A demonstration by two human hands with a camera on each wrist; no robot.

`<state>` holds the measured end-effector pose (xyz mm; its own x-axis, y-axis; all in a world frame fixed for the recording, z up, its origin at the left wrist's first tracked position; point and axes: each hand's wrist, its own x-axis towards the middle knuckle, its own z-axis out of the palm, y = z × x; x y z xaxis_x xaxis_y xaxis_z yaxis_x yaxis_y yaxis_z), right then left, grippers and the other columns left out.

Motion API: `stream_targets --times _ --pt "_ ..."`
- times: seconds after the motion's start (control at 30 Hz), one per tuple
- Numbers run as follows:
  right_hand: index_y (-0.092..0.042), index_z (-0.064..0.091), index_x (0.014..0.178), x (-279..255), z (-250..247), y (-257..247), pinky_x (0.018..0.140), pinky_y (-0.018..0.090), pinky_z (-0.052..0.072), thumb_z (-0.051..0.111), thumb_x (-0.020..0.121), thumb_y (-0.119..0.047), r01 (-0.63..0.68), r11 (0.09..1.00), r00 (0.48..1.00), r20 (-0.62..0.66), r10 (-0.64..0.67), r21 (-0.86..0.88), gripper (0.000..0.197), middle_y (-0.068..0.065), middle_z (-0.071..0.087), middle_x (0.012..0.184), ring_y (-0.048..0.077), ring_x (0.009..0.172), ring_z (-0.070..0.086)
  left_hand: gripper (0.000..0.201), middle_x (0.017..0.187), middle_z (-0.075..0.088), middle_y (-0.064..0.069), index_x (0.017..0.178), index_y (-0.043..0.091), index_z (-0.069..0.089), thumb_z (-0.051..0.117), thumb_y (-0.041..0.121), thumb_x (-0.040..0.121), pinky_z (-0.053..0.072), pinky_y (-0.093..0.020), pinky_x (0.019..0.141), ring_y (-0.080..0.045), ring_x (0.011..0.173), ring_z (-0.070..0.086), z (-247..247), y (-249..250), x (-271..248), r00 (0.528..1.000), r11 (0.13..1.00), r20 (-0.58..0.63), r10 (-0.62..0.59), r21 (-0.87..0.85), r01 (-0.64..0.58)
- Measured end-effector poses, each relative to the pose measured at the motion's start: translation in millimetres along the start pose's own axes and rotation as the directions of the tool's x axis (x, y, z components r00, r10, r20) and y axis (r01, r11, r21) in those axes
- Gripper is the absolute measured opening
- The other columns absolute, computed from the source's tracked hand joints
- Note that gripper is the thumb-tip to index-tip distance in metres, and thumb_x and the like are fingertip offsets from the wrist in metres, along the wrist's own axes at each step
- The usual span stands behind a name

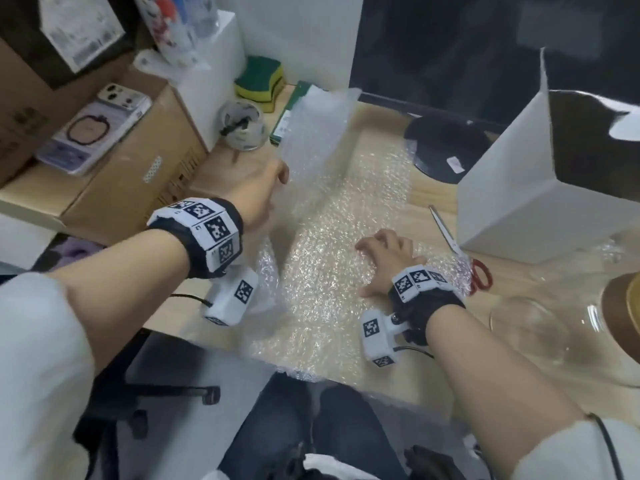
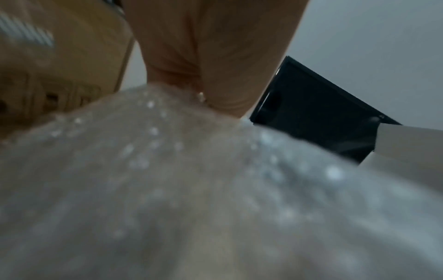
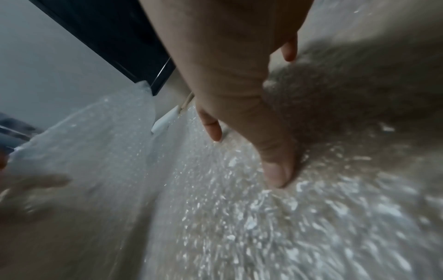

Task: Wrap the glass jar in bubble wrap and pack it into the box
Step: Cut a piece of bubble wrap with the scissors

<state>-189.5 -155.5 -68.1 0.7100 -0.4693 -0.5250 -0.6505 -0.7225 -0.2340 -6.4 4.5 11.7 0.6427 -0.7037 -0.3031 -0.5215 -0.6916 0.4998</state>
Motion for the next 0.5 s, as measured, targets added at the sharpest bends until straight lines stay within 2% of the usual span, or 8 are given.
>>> stream_targets --times 0.07,0.2,0.27,0.33,0.37,0.43,0.47,0.5 --pt "-0.044 0.044 0.116 2.6 -3.5 -4.9 0.099 0.049 0.03 0.086 0.054 -0.025 -0.031 0.999 0.999 0.013 0.032 -0.016 0.077 -0.005 0.027 0.135 0.022 0.125 0.026 0.044 0.104 0.053 -0.014 0.108 0.028 0.04 0.041 0.003 0.072 0.042 -0.035 0.063 -0.035 0.091 0.057 -22.7 -12.5 -5.4 0.995 0.997 -0.083 -0.049 0.053 0.054" --pt "-0.038 0.043 0.107 8.1 -7.6 -11.5 0.093 0.049 0.038 0.08 0.054 -0.011 -0.099 0.992 0.995 0.017 0.101 -0.083 0.07 0.0 0.031 0.121 0.024 0.113 0.03 0.036 0.131 0.047 -0.026 0.129 -0.002 0.041 0.036 0.004 0.094 0.039 -0.046 0.099 -0.041 0.118 0.047 -46.7 -37.8 -1.7 0.974 0.882 -0.092 -0.209 0.413 0.228" --pt "-0.037 0.041 0.101 10.8 -5.0 -14.1 0.09 0.049 0.04 0.075 0.051 -0.007 -0.121 0.988 0.993 -0.005 0.121 -0.1 0.067 0.001 0.031 0.116 0.024 0.106 0.031 0.036 0.134 0.045 -0.028 0.129 -0.008 0.042 0.034 0.008 0.097 0.034 -0.047 0.106 -0.04 0.123 0.044 -50.2 -42.3 -2.2 0.952 0.788 -0.073 -0.296 0.545 0.287" --pt "-0.036 0.039 0.096 13.4 -1.6 -17.6 0.087 0.048 0.042 0.076 0.045 -0.007 -0.14 0.983 0.99 -0.011 0.14 -0.115 0.069 0.001 0.029 0.11 0.024 0.102 0.03 0.04 0.137 0.042 -0.027 0.13 -0.008 0.041 0.039 0.011 0.095 0.035 -0.046 0.106 -0.04 0.126 0.042 -49.4 -31.9 -6.4 0.953 0.746 -0.062 -0.297 0.608 0.272" --pt "-0.035 0.038 0.095 14.2 -0.4 -19.0 0.086 0.048 0.043 0.077 0.045 -0.008 -0.152 0.98 0.988 -0.015 0.151 -0.125 0.069 0.002 0.028 0.109 0.024 0.101 0.03 0.044 0.142 0.036 -0.026 0.133 -0.006 0.038 0.042 0.014 0.094 0.033 -0.046 0.108 -0.04 0.131 0.037 -45.0 -25.5 -6.4 0.962 0.757 -0.033 -0.273 0.61 0.235" --pt "-0.032 0.037 0.094 15.7 0.9 -21.3 0.086 0.049 0.043 0.078 0.047 -0.009 -0.175 0.976 0.985 -0.024 0.173 -0.134 0.067 0.002 0.027 0.108 0.025 0.101 0.029 0.058 0.153 0.017 -0.022 0.141 0.0 0.031 0.044 0.032 0.094 0.02 -0.047 0.115 -0.037 0.141 0.019 -32.4 -9.3 -7.2 0.961 0.793 0.152 -0.232 0.601 0.097" --pt "-0.032 0.037 0.094 16.8 1.8 -22.0 0.086 0.049 0.044 0.078 0.047 -0.009 -0.182 0.975 0.983 -0.026 0.18 -0.131 0.067 0.002 0.027 0.107 0.024 0.1 0.029 0.065 0.155 0.012 -0.018 0.143 0.004 0.03 0.042 0.045 0.093 0.016 -0.047 0.117 -0.035 0.143 0.014 -23.9 -3.5 -7.3 0.93 0.824 0.28 -0.24 0.564 0.043" --pt "-0.031 0.037 0.093 17.8 2.8 -22.0 0.085 0.048 0.044 0.078 0.047 -0.009 -0.185 0.975 0.983 -0.032 0.182 -0.123 0.066 0.002 0.026 0.106 0.024 0.098 0.027 0.072 0.156 0.013 -0.015 0.143 0.008 0.03 0.039 0.056 0.09 0.015 -0.047 0.117 -0.033 0.143 0.015 -14.0 -2.4 -2.6 0.853 0.862 0.422 -0.306 0.503 0.061"
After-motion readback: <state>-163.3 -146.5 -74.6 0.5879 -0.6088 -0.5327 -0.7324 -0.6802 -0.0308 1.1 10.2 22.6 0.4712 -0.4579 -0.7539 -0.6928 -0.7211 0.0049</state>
